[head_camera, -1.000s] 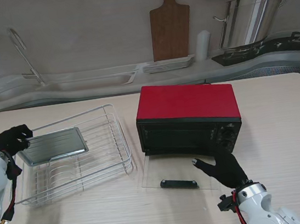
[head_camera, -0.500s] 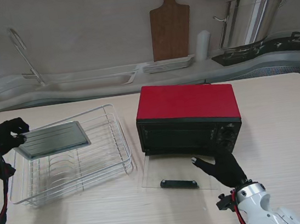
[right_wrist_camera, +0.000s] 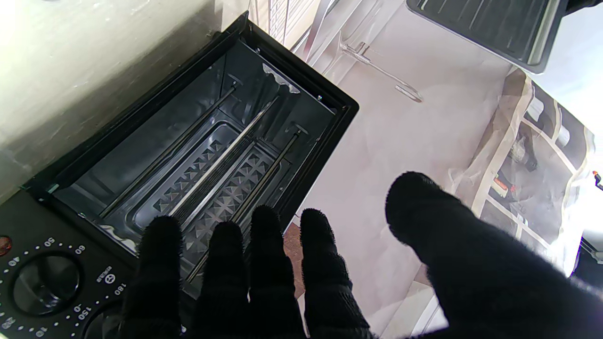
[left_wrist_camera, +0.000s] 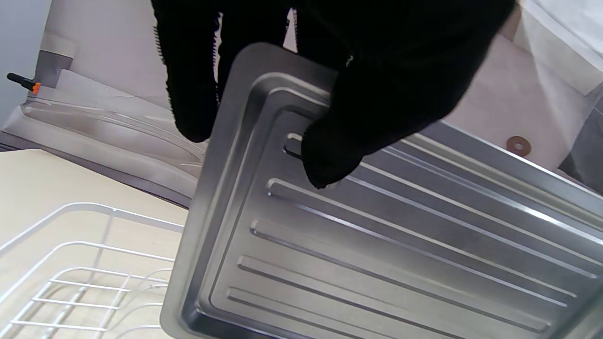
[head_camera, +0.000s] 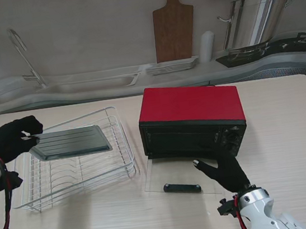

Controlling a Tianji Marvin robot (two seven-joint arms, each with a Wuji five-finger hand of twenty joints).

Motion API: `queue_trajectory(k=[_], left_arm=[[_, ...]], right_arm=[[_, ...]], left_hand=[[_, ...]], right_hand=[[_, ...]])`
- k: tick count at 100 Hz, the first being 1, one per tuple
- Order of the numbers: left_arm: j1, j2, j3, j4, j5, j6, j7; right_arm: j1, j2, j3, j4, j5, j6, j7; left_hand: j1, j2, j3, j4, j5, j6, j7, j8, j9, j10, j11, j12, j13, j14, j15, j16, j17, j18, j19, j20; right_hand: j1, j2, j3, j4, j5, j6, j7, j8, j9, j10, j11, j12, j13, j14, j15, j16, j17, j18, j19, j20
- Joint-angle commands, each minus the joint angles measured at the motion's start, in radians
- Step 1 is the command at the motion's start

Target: Slide the trays into the oven

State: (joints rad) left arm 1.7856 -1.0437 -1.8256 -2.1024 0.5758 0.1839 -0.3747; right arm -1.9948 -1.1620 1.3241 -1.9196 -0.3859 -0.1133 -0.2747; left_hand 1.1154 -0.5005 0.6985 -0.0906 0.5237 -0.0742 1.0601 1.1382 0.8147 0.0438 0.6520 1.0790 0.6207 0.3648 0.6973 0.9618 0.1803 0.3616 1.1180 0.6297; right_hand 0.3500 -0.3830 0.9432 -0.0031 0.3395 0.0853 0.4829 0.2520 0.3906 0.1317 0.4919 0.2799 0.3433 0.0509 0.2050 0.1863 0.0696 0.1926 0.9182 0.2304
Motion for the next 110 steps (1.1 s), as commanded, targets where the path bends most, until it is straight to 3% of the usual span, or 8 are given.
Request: queue_trajectory(k=[1, 10, 23, 35, 40, 51, 61, 110], left_arm=[[0.029, -0.011, 0.01, -0.05, -0.013, 0.016, -0.012], [0.062, -0.016, 0.023, -0.099, -0.019, 0.037, 0.001], [0.095, -0.022, 0.054, -0.153, -0.012, 0.06, 0.022], [0.106, -0.02, 0.087, -0.188, 0.007, 0.077, 0.017], [0.107, -0.02, 0.103, -0.198, 0.017, 0.083, 0.014], [0.101, -0.02, 0.141, -0.21, 0.027, 0.093, 0.018], [0.088, -0.019, 0.173, -0.212, 0.025, 0.098, 0.021], [0.004, -0.001, 0.294, -0.172, 0.027, 0.041, -0.04]], right_arm=[[-0.011, -0.01, -0.009, -0.008, 0.002, -0.007, 0.009], [-0.011, -0.012, -0.016, -0.009, 0.007, -0.01, 0.004], [-0.012, -0.012, -0.03, -0.011, 0.015, -0.016, 0.001], [-0.013, -0.012, -0.043, -0.012, 0.021, -0.026, 0.001], [-0.013, -0.012, -0.048, -0.012, 0.025, -0.033, 0.002], [-0.014, -0.012, -0.061, -0.011, 0.042, -0.05, 0.004], [-0.014, -0.013, -0.072, -0.009, 0.05, -0.063, 0.004], [0.005, -0.021, -0.12, 0.017, 0.084, -0.094, -0.02]], left_hand=[[0.051, 0.118, 0.159, 0.106, 0.117, -0.049, 0.17, 0.096, 0.125, 0.02, 0.223, 0.088, 0.087, 0.017, 0.145, 0.039, 0.003, 0.027, 0.062, 0.03], [0.05, 0.116, 0.162, 0.108, 0.116, -0.045, 0.169, 0.095, 0.124, 0.023, 0.223, 0.088, 0.085, 0.019, 0.146, 0.038, 0.0, 0.027, 0.061, 0.03], [0.049, 0.115, 0.164, 0.109, 0.113, -0.041, 0.167, 0.093, 0.123, 0.024, 0.22, 0.087, 0.085, 0.02, 0.147, 0.037, 0.0, 0.026, 0.062, 0.03], [0.049, 0.121, 0.16, 0.106, 0.105, -0.039, 0.165, 0.091, 0.119, 0.025, 0.219, 0.087, 0.08, 0.014, 0.145, 0.035, 0.0, 0.026, 0.061, 0.031], [0.051, 0.12, 0.158, 0.105, 0.105, -0.039, 0.166, 0.091, 0.117, 0.024, 0.219, 0.087, 0.08, 0.014, 0.145, 0.035, 0.0, 0.026, 0.061, 0.031], [0.052, 0.12, 0.157, 0.105, 0.104, -0.039, 0.166, 0.09, 0.117, 0.024, 0.219, 0.087, 0.081, 0.013, 0.145, 0.035, 0.0, 0.026, 0.061, 0.031], [0.051, 0.12, 0.158, 0.106, 0.104, -0.038, 0.166, 0.089, 0.118, 0.025, 0.22, 0.086, 0.083, 0.013, 0.146, 0.036, 0.001, 0.026, 0.061, 0.031], [0.049, 0.123, 0.157, 0.109, 0.099, -0.039, 0.168, 0.087, 0.115, 0.022, 0.221, 0.085, 0.082, 0.008, 0.145, 0.036, 0.002, 0.022, 0.059, 0.03]], right_hand=[[-0.03, -0.008, 0.032, 0.071, -0.001, -0.012, 0.01, -0.019, 0.003, -0.031, -0.005, -0.006, -0.014, -0.036, -0.007, -0.009, 0.003, -0.006, 0.013, 0.002], [-0.022, -0.012, 0.042, 0.075, 0.0, -0.014, 0.012, -0.018, 0.003, -0.033, -0.003, -0.005, -0.013, -0.037, -0.006, -0.009, 0.004, -0.006, 0.014, 0.003], [0.004, -0.03, 0.116, 0.134, -0.008, -0.019, 0.02, -0.017, -0.005, -0.038, 0.003, -0.002, -0.014, -0.039, -0.004, -0.008, 0.005, -0.009, 0.016, 0.004], [-0.006, -0.045, 0.116, 0.145, -0.021, -0.021, 0.025, -0.016, -0.016, -0.039, 0.005, -0.001, -0.012, -0.038, -0.002, -0.007, 0.011, -0.016, 0.019, 0.005], [-0.012, -0.054, 0.103, 0.133, -0.027, -0.018, 0.036, -0.012, -0.014, -0.034, 0.029, 0.009, 0.004, -0.03, 0.023, 0.006, 0.028, -0.037, 0.034, 0.014], [-0.029, -0.09, 0.086, 0.053, -0.047, -0.002, 0.066, 0.014, -0.046, -0.024, 0.107, 0.039, -0.001, -0.016, 0.102, 0.05, 0.07, -0.069, 0.09, 0.05], [-0.039, -0.116, 0.088, 0.01, -0.067, 0.004, 0.076, 0.035, -0.071, -0.02, 0.142, 0.049, -0.014, -0.011, 0.145, 0.074, 0.086, -0.091, 0.106, 0.065], [0.022, -0.188, 0.028, -0.034, -0.157, -0.009, 0.095, 0.059, -0.155, -0.052, 0.161, 0.047, -0.039, -0.034, 0.108, 0.053, 0.102, -0.129, 0.088, 0.064]])
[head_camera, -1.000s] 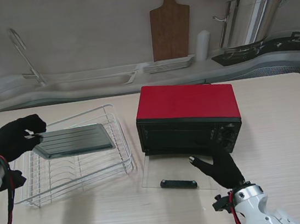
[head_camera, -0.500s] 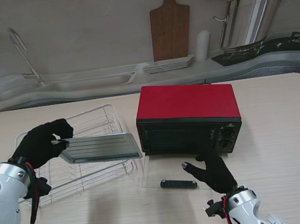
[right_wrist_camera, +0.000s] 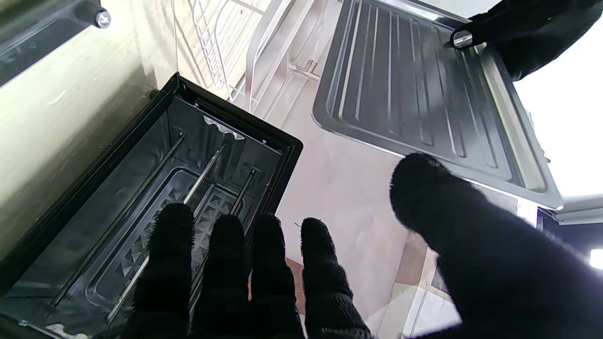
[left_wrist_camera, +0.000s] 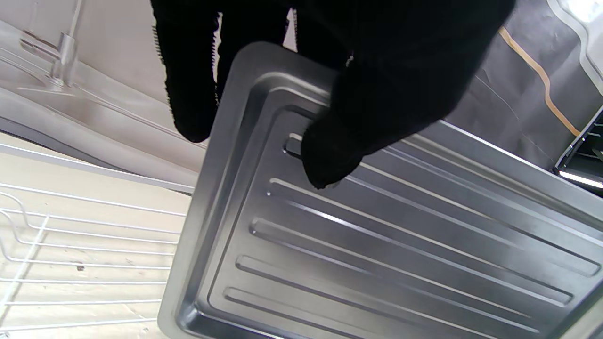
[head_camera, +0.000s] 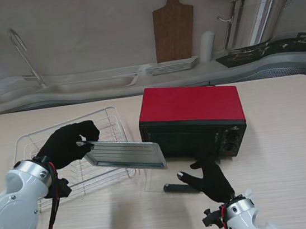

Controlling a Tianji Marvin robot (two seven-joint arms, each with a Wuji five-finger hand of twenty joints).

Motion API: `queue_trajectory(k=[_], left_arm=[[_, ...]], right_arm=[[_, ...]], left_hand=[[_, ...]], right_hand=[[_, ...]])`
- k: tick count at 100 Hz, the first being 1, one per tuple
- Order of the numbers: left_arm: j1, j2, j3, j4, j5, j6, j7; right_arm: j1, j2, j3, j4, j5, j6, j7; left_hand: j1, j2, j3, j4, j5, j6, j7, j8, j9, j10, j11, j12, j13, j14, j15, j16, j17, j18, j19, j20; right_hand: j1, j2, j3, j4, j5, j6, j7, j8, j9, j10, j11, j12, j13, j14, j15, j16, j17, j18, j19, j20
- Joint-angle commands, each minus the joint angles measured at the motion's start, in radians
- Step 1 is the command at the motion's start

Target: Slide the trays into the oven

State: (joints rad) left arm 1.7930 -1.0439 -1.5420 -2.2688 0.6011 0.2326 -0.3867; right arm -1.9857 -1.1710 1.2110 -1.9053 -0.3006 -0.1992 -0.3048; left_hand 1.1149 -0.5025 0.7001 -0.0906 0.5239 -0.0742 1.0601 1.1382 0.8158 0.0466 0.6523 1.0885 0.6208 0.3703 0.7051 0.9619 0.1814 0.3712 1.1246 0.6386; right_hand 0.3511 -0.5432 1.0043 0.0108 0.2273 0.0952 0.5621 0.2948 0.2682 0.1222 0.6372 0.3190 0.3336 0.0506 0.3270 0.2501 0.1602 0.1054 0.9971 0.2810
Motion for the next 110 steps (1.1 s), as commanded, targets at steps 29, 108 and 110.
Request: queue_trajectory(k=[29, 108, 110], left_arm=[[-0.051, 0.005, 0.065, 0.015, 0.007, -0.012, -0.051], [-0.153, 0.012, 0.169, 0.081, -0.05, -0.015, -0.075], [-0.155, 0.012, 0.17, 0.082, -0.051, -0.016, -0.076]], right_arm=[[-0.006, -0.01, -0.024, 0.012, 0.001, -0.046, 0.011], [0.066, -0.052, -0.127, 0.114, 0.04, -0.174, -0.122], [0.067, -0.053, -0.129, 0.116, 0.042, -0.177, -0.125]], left_hand=[[0.049, 0.127, 0.154, 0.113, 0.097, -0.04, 0.168, 0.086, 0.114, 0.018, 0.22, 0.075, 0.084, 0.0, 0.138, 0.036, 0.001, 0.013, 0.052, 0.021], [0.039, 0.127, 0.162, 0.132, 0.095, -0.036, 0.169, 0.08, 0.12, 0.022, 0.225, 0.074, 0.093, -0.001, 0.15, 0.034, 0.013, 0.014, 0.054, 0.021], [0.039, 0.127, 0.162, 0.132, 0.095, -0.036, 0.169, 0.08, 0.119, 0.022, 0.225, 0.074, 0.093, 0.0, 0.15, 0.034, 0.013, 0.014, 0.054, 0.021]], right_hand=[[0.055, -0.065, -0.027, -0.06, -0.029, -0.034, 0.039, 0.02, -0.007, -0.054, 0.027, 0.009, 0.003, -0.035, -0.002, -0.006, 0.04, -0.045, 0.007, 0.012], [0.265, -0.195, 0.235, -0.114, 0.356, -0.165, 0.179, 0.034, 0.425, -0.082, -0.009, 0.011, 0.388, -0.012, 0.061, 0.02, 0.367, -0.064, 0.077, 0.006], [0.281, -0.186, 0.23, -0.118, 0.37, -0.168, 0.179, 0.036, 0.44, -0.083, -0.014, 0.01, 0.398, -0.011, 0.059, 0.018, 0.377, -0.066, 0.076, 0.001]])
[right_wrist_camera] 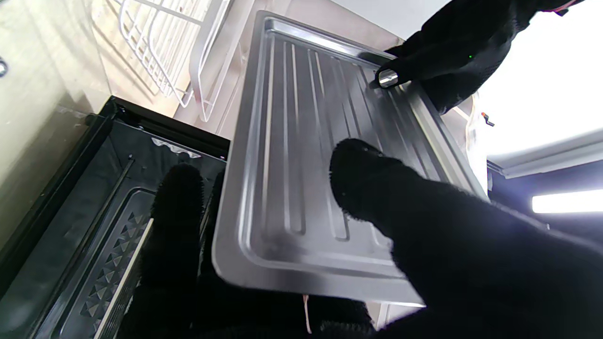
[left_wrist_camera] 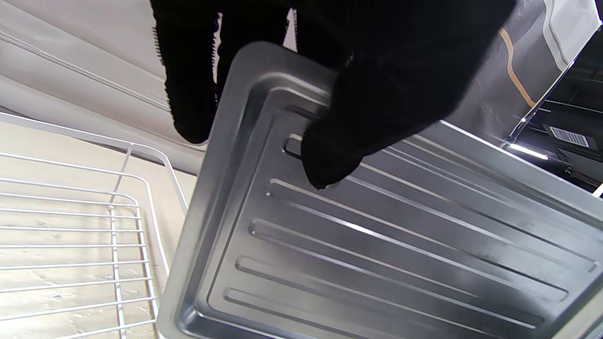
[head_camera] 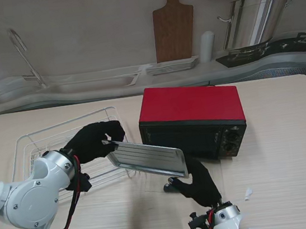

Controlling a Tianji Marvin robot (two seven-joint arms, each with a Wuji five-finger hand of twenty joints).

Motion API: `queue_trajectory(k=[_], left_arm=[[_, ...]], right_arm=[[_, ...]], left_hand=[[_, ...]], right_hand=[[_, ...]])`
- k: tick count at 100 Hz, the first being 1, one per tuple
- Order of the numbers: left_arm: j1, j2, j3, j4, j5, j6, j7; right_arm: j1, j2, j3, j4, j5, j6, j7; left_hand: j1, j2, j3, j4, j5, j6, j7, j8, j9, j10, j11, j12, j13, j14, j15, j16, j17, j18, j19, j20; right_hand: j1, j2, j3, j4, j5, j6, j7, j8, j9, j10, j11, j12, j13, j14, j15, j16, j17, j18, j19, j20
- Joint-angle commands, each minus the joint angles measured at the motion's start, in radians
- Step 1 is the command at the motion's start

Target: Slide the trays into the oven

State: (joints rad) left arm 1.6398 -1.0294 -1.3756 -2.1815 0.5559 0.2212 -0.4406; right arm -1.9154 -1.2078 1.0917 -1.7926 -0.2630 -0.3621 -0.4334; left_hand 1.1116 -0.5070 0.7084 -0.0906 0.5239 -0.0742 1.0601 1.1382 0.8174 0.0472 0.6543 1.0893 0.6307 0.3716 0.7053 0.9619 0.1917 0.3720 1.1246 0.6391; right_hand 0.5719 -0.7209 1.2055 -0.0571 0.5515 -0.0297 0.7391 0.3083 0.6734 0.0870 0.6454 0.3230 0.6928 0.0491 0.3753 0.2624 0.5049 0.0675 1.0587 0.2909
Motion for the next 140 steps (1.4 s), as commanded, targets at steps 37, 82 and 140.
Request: queue_trajectory(k=[37, 82, 140], left_arm=[[-0.013, -0.003, 0.014, 0.001, -0.015, -0.014, -0.02], [0.004, 0.011, -0.037, -0.011, -0.069, -0.082, -0.086], [0.082, 0.003, -0.12, -0.065, -0.122, -0.126, -0.055]], right_arm=[[-0.003, -0.025, -0.023, 0.003, 0.082, -0.059, 0.009], [-0.008, -0.041, -0.032, -0.022, 0.229, -0.045, 0.009], [0.005, -0.051, -0.024, -0.033, 0.285, 0.025, -0.006]], left_hand=[[0.056, 0.137, 0.12, 0.112, 0.068, -0.023, 0.138, 0.051, 0.099, 0.024, 0.179, 0.046, 0.072, -0.002, 0.121, 0.015, 0.001, 0.008, 0.045, 0.016], [-0.193, 0.225, -0.037, 0.146, -0.219, 0.135, -0.397, -0.539, -0.33, 0.065, -0.235, -0.513, -0.256, -0.107, -0.258, -0.347, -0.189, -0.056, -0.276, -0.056], [-0.536, 0.202, -0.306, 0.037, -0.32, 0.159, -0.661, -0.708, -0.484, 0.055, -0.385, -0.617, -0.38, -0.111, -0.439, -0.406, -0.263, -0.062, -0.556, -0.047]], right_hand=[[0.276, 0.028, 0.137, -0.181, 0.452, -0.112, 0.084, 0.055, 0.407, -0.027, -0.101, -0.022, 0.316, 0.057, 0.107, 0.018, 0.251, 0.059, 0.193, -0.266], [0.296, -0.031, 0.191, -0.204, 0.585, -0.081, 0.092, 0.113, 0.488, 0.014, -0.035, -0.022, 0.412, 0.149, 0.207, 0.065, 0.385, 0.116, 0.271, -0.228], [0.301, -0.049, 0.204, -0.209, 0.589, -0.065, 0.081, 0.123, 0.497, 0.042, -0.013, -0.022, 0.459, 0.183, 0.246, 0.078, 0.445, 0.14, 0.314, -0.197]])
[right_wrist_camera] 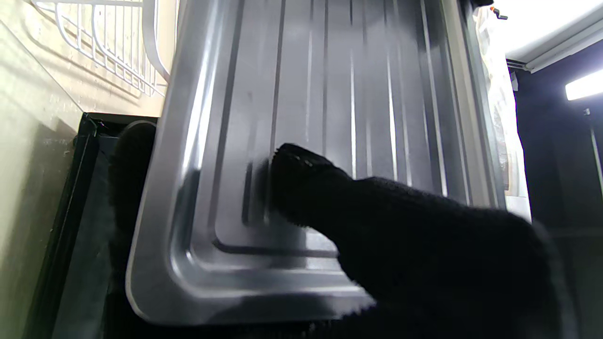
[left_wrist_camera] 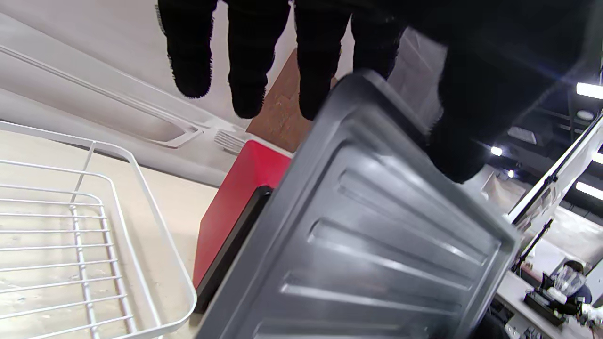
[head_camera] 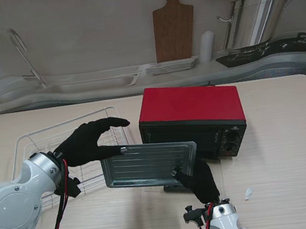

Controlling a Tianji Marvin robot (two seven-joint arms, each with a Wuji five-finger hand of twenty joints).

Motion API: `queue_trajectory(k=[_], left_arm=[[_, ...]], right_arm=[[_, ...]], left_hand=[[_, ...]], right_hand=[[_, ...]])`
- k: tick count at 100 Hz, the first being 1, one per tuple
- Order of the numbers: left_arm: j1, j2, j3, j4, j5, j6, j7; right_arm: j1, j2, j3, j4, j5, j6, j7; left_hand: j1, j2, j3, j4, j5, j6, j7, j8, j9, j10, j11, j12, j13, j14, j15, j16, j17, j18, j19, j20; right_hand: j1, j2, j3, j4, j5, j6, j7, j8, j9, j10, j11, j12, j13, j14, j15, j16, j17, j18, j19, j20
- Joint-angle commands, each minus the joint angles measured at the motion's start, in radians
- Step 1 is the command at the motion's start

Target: Slide the trays into the oven

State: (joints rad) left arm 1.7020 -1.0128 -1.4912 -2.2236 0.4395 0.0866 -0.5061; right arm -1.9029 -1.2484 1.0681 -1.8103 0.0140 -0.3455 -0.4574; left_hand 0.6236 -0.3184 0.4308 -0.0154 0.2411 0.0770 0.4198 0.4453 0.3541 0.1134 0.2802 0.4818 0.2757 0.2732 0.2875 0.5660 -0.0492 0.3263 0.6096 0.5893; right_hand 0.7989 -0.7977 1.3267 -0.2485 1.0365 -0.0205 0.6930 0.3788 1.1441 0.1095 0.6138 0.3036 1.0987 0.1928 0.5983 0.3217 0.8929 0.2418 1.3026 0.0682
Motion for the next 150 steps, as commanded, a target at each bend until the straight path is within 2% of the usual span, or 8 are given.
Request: queue_trajectory(k=[1, 23, 44, 53, 75, 94, 124, 150], left_arm=[[0.022, -0.014, -0.005, -0.025, -0.007, 0.01, 0.016], [0.069, -0.036, -0.02, -0.051, -0.002, 0.018, 0.121], [0.102, -0.051, -0.016, -0.05, 0.085, -0.002, 0.205], [0.112, -0.055, -0.009, -0.034, 0.129, -0.023, 0.237], [0.119, -0.062, 0.025, 0.024, 0.181, -0.091, 0.303], [0.106, -0.064, 0.069, 0.077, 0.242, -0.151, 0.353], [0.064, -0.072, 0.15, 0.144, 0.313, -0.187, 0.447], [0.041, -0.076, 0.196, 0.178, 0.38, -0.192, 0.507]], right_arm=[[-0.008, -0.01, 0.0, -0.016, 0.01, 0.01, 0.019], [-0.024, -0.004, 0.025, -0.052, 0.065, 0.071, 0.051], [-0.052, 0.009, 0.075, -0.1, 0.155, 0.158, 0.12], [-0.066, 0.014, 0.105, -0.12, 0.199, 0.204, 0.152], [-0.089, 0.021, 0.179, -0.143, 0.29, 0.318, 0.215], [-0.097, 0.022, 0.226, -0.154, 0.359, 0.425, 0.253], [-0.087, 0.006, 0.26, -0.178, 0.454, 0.602, 0.237], [-0.054, -0.023, 0.275, -0.176, 0.505, 0.727, 0.15]], left_hand=[[-0.048, 0.013, -0.028, -0.038, -0.036, 0.007, -0.021, -0.015, -0.02, -0.01, -0.011, -0.01, -0.025, -0.012, -0.022, -0.01, -0.022, -0.016, -0.041, 0.003], [-0.067, 0.031, -0.037, -0.039, -0.021, 0.01, -0.03, -0.017, -0.019, 0.001, -0.021, -0.013, -0.027, -0.005, -0.03, -0.008, -0.024, -0.012, -0.068, 0.01], [-0.06, 0.084, -0.1, -0.029, -0.019, 0.005, -0.068, -0.038, -0.031, 0.01, -0.065, -0.046, -0.045, -0.005, -0.059, -0.023, -0.02, -0.013, -0.153, 0.017], [-0.016, 0.14, -0.209, -0.008, -0.02, 0.003, -0.113, -0.084, -0.041, 0.008, -0.087, -0.069, -0.054, -0.001, -0.071, -0.038, -0.017, -0.011, -0.202, 0.033], [0.004, 0.204, -0.278, 0.004, 0.0, -0.012, -0.152, -0.132, -0.055, 0.012, -0.139, -0.11, -0.109, -0.026, -0.141, -0.091, -0.019, -0.024, -0.322, -0.001], [0.018, 0.224, -0.303, 0.013, -0.012, -0.01, -0.179, -0.162, -0.08, 0.003, -0.17, -0.14, -0.136, -0.038, -0.166, -0.115, -0.022, -0.034, -0.401, -0.015], [0.027, 0.224, -0.311, 0.017, -0.017, -0.026, -0.175, -0.17, -0.089, -0.003, -0.173, -0.149, -0.155, -0.053, -0.177, -0.127, -0.036, -0.049, -0.461, -0.016], [0.024, 0.22, -0.309, 0.019, -0.012, -0.034, -0.165, -0.168, -0.085, -0.007, -0.171, -0.15, -0.159, -0.064, -0.181, -0.135, -0.039, -0.053, -0.485, -0.031]], right_hand=[[0.074, 0.026, 0.083, -0.018, 0.104, -0.074, 0.127, 0.052, 0.026, 0.021, 0.02, -0.002, 0.053, 0.043, 0.025, 0.02, 0.06, -0.033, 0.073, 0.027], [0.077, 0.015, 0.093, -0.024, 0.105, -0.058, 0.132, 0.047, 0.023, 0.045, 0.045, 0.001, 0.075, 0.067, 0.067, 0.039, 0.099, -0.015, 0.098, 0.053], [0.078, 0.013, 0.093, -0.026, 0.104, -0.048, 0.135, 0.038, 0.02, 0.057, 0.053, 0.0, 0.082, 0.081, 0.081, 0.045, 0.119, -0.008, 0.104, 0.065], [0.078, 0.014, 0.093, -0.026, 0.1, -0.044, 0.136, 0.033, 0.018, 0.061, 0.056, 0.0, 0.085, 0.087, 0.087, 0.045, 0.125, -0.005, 0.106, 0.07], [0.081, 0.008, 0.096, -0.025, 0.093, -0.03, 0.139, 0.023, 0.012, 0.082, 0.067, 0.004, 0.099, 0.099, 0.109, 0.049, 0.144, 0.003, 0.122, 0.082], [0.082, 0.007, 0.097, -0.023, 0.085, -0.021, 0.138, 0.014, 0.006, 0.091, 0.071, 0.003, 0.102, 0.106, 0.115, 0.047, 0.148, 0.008, 0.125, 0.088], [0.083, 0.009, 0.098, -0.023, 0.081, -0.016, 0.141, 0.007, -0.001, 0.097, 0.078, 0.005, 0.108, 0.104, 0.119, 0.04, 0.153, 0.019, 0.13, 0.093], [0.085, 0.003, 0.099, -0.022, 0.082, -0.013, 0.146, 0.003, 0.001, 0.1, 0.082, 0.004, 0.112, 0.107, 0.119, 0.034, 0.156, 0.023, 0.135, 0.094]])
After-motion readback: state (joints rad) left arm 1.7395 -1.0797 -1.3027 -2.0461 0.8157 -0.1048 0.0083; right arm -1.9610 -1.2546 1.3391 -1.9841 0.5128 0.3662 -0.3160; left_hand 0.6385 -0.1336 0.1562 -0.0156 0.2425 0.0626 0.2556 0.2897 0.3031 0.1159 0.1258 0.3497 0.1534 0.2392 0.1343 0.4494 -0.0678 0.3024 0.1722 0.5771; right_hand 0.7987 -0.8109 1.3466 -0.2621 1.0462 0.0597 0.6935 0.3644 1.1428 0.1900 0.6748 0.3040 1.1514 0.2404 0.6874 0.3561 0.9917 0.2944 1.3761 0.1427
